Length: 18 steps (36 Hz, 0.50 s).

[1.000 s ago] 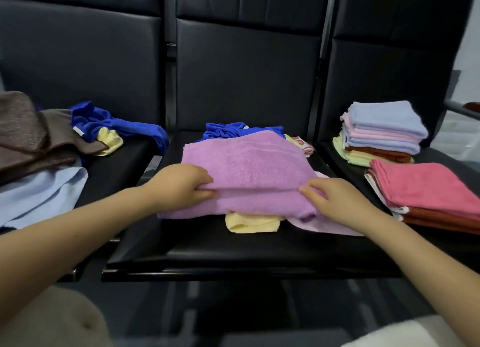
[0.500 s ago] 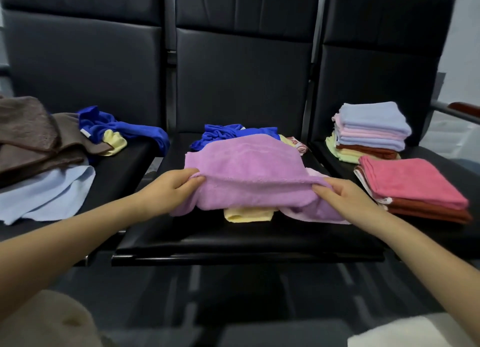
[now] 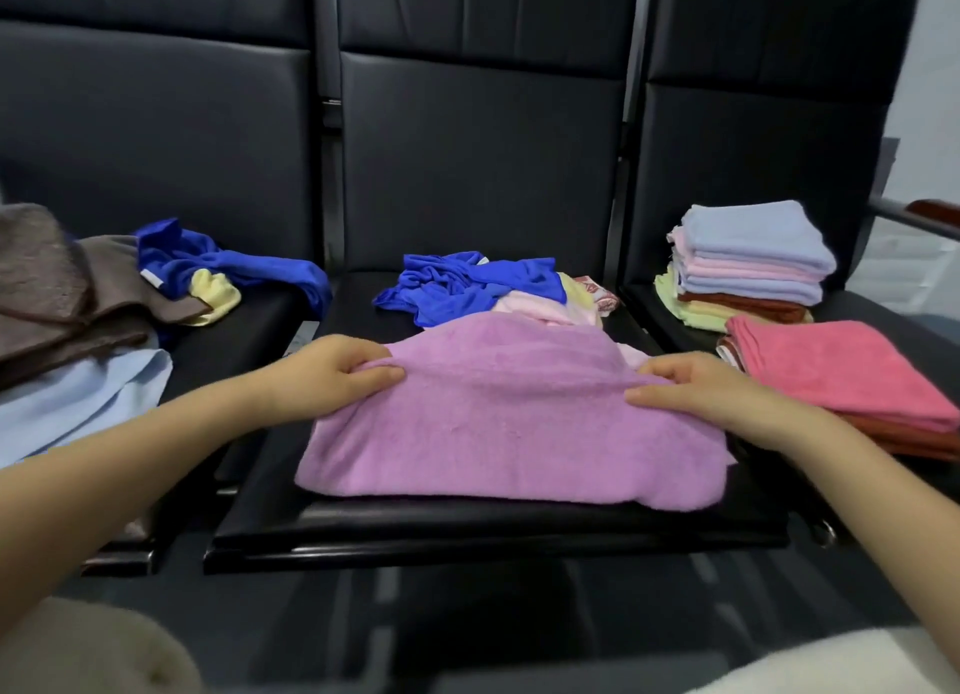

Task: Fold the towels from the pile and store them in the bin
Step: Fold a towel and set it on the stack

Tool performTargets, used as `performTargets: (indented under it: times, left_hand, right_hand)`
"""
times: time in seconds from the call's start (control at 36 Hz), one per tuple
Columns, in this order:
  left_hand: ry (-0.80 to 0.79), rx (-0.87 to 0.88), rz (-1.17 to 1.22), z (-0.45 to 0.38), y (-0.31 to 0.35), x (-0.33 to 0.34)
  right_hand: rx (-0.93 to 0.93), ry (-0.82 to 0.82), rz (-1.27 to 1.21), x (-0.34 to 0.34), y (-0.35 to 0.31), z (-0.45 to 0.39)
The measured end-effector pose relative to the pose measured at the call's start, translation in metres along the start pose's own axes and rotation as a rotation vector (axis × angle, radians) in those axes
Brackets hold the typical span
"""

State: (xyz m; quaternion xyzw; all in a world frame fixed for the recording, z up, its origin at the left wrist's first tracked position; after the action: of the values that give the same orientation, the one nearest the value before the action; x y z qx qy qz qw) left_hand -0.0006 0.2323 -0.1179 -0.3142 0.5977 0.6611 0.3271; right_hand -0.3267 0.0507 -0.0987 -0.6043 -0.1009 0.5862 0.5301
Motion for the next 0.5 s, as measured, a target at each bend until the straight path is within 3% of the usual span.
performTargets:
  times: [0.11, 0.25, 0.36, 0.5]
  left_hand:
    - [-0.004, -0.046, -0.094, -0.010, -0.003, -0.027]
    - [0.095, -0.095, -0.094, -0.029, -0.014, -0.041]
    - [0.181, -0.173, -0.189, -0.050, -0.026, -0.040]
    - [0.286, -0.289, -0.275, -0.079, -0.041, -0.035]
  right_hand:
    - [-0.047, 0.073, -0.128, -0.018, 0.000, -0.014]
    - [-0.138, 0.292, -0.271, -0.030, -0.001, -0.040]
    - [-0.151, 0.478, -0.234, -0.031, -0.002, -0.068]
    - [-0.114, 0.593, -0.119, -0.028, 0.005, -0.103]
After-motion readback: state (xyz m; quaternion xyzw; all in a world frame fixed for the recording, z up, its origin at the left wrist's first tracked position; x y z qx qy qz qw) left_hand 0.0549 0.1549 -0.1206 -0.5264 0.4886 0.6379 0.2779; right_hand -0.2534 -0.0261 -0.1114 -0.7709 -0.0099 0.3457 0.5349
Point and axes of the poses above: each hand's wrist, its own z-axis away from the middle knuckle, its own x-axis out of the palm, y = z × x, the point moved 2 cm from there along -z, towards the middle knuckle, and after that the axes turned 15 degrees about -y, right-handed, at the moved point
